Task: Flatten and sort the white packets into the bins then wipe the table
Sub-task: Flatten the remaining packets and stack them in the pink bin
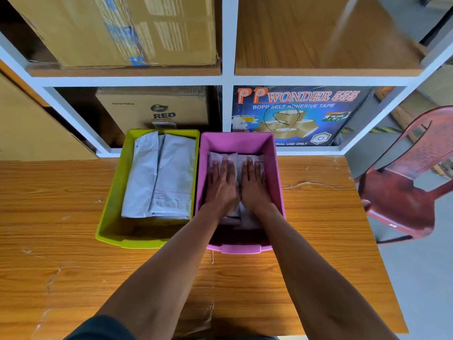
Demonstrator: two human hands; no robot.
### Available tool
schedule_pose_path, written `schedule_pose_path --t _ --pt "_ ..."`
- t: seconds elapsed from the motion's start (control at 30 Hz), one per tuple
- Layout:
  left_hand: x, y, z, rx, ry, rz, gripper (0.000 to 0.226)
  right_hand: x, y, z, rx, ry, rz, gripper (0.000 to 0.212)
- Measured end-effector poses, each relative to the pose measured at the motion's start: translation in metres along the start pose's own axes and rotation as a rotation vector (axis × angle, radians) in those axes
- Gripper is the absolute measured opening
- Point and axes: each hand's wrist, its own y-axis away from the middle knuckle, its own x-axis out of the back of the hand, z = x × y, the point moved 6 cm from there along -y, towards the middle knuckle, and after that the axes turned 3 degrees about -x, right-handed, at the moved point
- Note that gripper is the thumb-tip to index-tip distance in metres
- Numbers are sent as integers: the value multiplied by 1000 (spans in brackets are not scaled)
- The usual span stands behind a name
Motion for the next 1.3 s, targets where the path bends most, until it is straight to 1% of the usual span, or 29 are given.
schedule_pose_path --t 0.17,0.33,0.47,0.7,0.9,1.07,1.2,1.23,1.3 --pt "-21 -6 -11 -6 -20 14 82 -12 -5 2 -9 -7 -2 65" --pt "-20 -3 -9 -31 -51 50 82 -21 -8 6 -22 -41 -3 65" --pt "-15 0 -6 -25 -38 24 87 -20 -8 7 -36 -51 1 66" --pt "-14 0 -7 -16 -29 16 86 -21 -7 7 -49 -63 7 65" --pt "-13 1 -7 12 -50 -34 84 -24 -7 8 -45 -19 14 65" --pt "-9 4 -5 21 -46 -110 82 -21 -7 6 -24 46 4 66" --pt "4 2 1 48 19 -208 87 -5 -5 3 16 114 22 76" --pt "12 3 4 57 57 -208 85 1 -3 1 31 141 34 78" --pt "33 6 11 44 123 -143 79 15 3 -3 36 136 58 78"
